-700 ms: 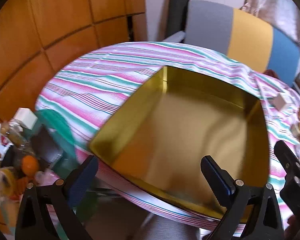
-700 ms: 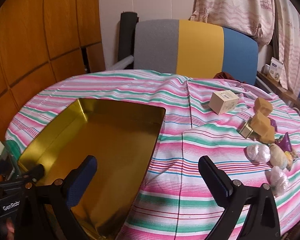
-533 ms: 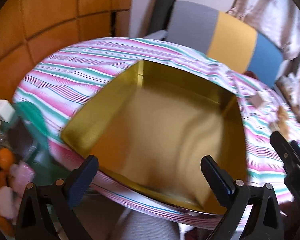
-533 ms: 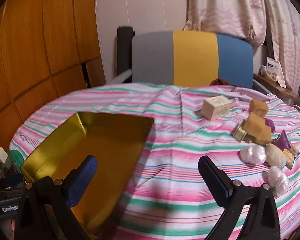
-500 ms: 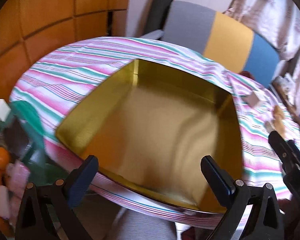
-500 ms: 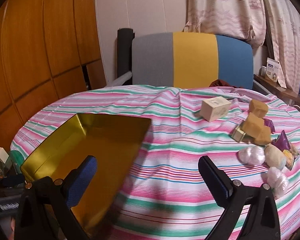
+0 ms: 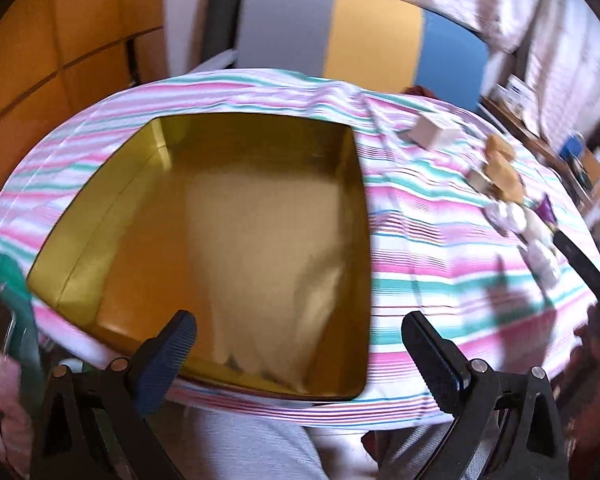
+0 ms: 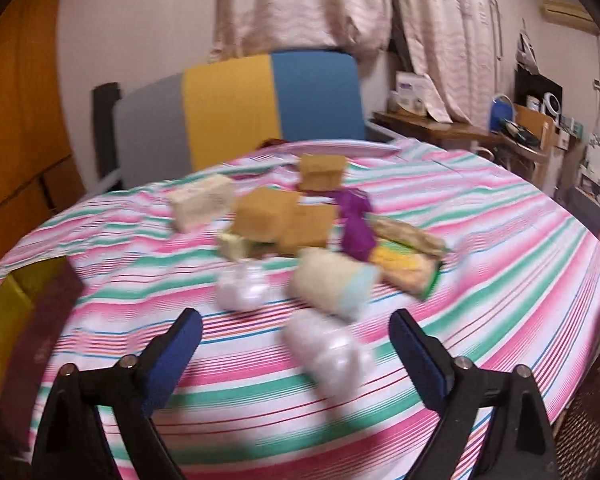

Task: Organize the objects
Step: 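Grasp a plastic-wrapped white ball with the right gripper while left tool approaches items, then grasp another plastic-wrapped ball with the left gripper while right gripper holds its ball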

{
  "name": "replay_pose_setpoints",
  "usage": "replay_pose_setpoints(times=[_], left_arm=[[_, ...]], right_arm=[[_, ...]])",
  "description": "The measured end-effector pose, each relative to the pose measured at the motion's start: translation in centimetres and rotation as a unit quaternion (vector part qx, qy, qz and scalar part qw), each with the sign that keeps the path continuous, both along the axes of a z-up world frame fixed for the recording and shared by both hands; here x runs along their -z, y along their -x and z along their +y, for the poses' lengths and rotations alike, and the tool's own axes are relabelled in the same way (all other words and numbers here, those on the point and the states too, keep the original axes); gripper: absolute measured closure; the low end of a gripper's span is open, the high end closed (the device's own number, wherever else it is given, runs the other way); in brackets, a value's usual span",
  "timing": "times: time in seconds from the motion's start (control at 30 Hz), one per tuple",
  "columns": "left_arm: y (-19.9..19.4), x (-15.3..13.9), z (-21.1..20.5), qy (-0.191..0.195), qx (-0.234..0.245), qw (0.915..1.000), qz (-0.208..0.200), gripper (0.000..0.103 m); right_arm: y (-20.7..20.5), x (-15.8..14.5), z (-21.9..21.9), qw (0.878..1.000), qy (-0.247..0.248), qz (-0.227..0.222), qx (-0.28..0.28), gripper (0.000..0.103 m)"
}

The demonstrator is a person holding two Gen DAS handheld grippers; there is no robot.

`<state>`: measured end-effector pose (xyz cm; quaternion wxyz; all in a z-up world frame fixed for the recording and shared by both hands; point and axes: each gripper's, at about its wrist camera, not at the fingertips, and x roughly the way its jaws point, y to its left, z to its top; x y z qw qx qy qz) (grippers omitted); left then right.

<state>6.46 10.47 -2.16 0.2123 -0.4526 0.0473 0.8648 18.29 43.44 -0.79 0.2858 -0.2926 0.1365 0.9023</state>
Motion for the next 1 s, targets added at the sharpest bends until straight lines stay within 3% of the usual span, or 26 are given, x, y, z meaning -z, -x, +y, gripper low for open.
replay_pose_setpoints(times=[0.13, 0.2, 0.37, 0.5, 0.63, 0.8, 1.0], left_arm=[[-0.1, -0.2, 1.7, -0.015, 0.024, 0.9996, -0.008, 0.000], [0.1, -0.2, 2.8, -0.006, 0.032, 0.9995, -0.006, 0.000], [0.0, -0.2, 6.3, 0.018, 0.071, 0.9973, 0.008, 0.000], [-0.2, 0.2, 9.3, 0.029, 0.113, 0.9930, 0.018, 0.000], [-0.5, 0.4, 12.2, 0.034, 0.145, 0.9885, 0.026, 0.000], [1.0, 0.7, 16.6, 0.011, 0.169, 0.9855, -0.005, 0.000], [2.8, 0.7, 22.2, -0.010, 0.181, 0.9831, 0.028, 0.000]], right_arm=[[1.1, 2.2, 3.9, 0.997, 0.062, -0.032, -0.024, 0.020], [1.3, 3.2, 4.3, 0.997, 0.066, -0.040, -0.033, 0.022], [1.7, 5.1, 4.9, 0.995, 0.090, -0.025, -0.031, 0.042], [1.7, 5.3, 3.9, 0.997, 0.061, -0.014, -0.038, 0.060], [1.2, 5.6, 3.4, 0.999, 0.041, 0.000, -0.034, 0.064], [-0.4, 5.9, 4.2, 0.996, 0.069, 0.047, -0.017, 0.066], [0.2, 6.0, 4.1, 0.997, 0.061, 0.045, -0.012, 0.066]])
